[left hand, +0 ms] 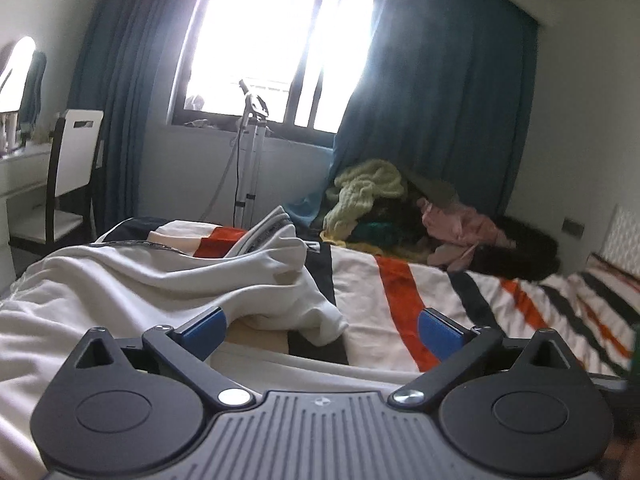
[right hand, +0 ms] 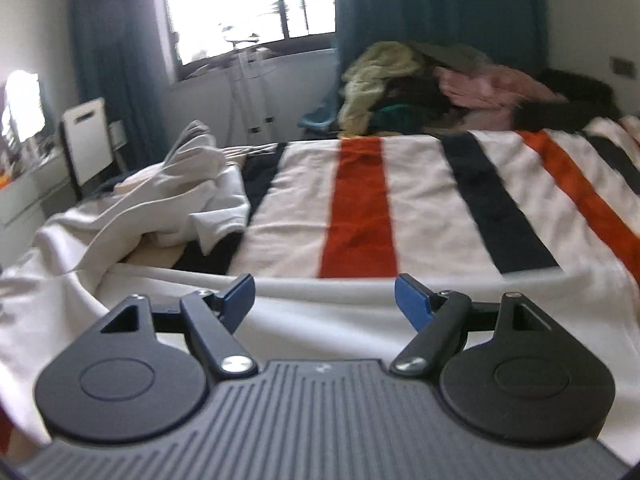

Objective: Fold clothes

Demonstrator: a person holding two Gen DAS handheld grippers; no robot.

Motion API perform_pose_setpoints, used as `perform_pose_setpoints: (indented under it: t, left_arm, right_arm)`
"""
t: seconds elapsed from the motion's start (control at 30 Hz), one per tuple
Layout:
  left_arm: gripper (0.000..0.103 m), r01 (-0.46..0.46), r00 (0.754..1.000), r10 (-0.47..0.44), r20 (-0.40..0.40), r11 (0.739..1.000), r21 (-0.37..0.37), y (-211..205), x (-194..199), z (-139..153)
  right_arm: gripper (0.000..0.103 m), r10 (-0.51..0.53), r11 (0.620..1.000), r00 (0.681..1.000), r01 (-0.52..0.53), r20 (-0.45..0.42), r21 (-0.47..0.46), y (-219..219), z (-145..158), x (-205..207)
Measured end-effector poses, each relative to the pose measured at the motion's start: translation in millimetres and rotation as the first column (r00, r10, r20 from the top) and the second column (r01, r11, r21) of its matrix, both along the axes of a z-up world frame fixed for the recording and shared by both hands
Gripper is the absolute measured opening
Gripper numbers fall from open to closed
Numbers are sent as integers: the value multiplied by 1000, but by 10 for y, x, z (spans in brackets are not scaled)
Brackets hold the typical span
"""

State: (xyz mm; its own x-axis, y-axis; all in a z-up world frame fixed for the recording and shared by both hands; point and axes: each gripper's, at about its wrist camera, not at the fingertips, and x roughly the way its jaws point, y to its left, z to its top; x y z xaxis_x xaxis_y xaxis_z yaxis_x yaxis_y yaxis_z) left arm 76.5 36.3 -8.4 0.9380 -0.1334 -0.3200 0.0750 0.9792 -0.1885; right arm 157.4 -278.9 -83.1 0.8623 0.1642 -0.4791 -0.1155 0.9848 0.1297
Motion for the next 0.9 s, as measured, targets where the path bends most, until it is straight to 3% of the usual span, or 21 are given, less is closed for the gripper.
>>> perform_pose_setpoints:
  t: [0.13,0.27,0.37,0.43,0.53,0.6,0.63,0.7,0.9]
  left_arm:
    - [103,-6,999,7,-34,1000,9,73,120,-227]
    - [103,-21,995,20,-98,1000,-6,163,307,-482]
    - [103,-47,991,42,-128,998,-39,256,474,-628]
    - [103,-66,988,58,-144,996,-52,305,575,-717]
    - [103,-92,982,79,-171,993,-69,375,715,-832]
    - [103,-108,978,91,-190,991,-83,418,794,-893]
    - [103,-115,975,96,-198,989,-88,433,828,-918]
    - [103,-125,972,103,-213,988,-89,442,865,-949]
    - [103,-109,974,96,-204,993,-51,345,790,-946]
  right_arm:
    - [79,152,982,988,-152,-8,-109,436,-113,412]
    - [79,279,922,959,-284,-56,-261,1028,-334,972]
    - [78,241,883,968,-246,-65,-400,1433,-466,1408]
    - [78,234,870,968,-252,-95,-424,1628,-533,1694]
    - [76,305,797,950,-295,-71,-528,1901,-633,1893]
    - [40,307,771,950,-288,-64,-569,1995,-663,1991]
    - [9,295,767,953,-280,-70,-577,2022,-667,2046]
    - [7,279,786,959,-260,-54,-561,1954,-626,2061]
    - [6,127,752,991,-66,47,-655,1320,-702,1883]
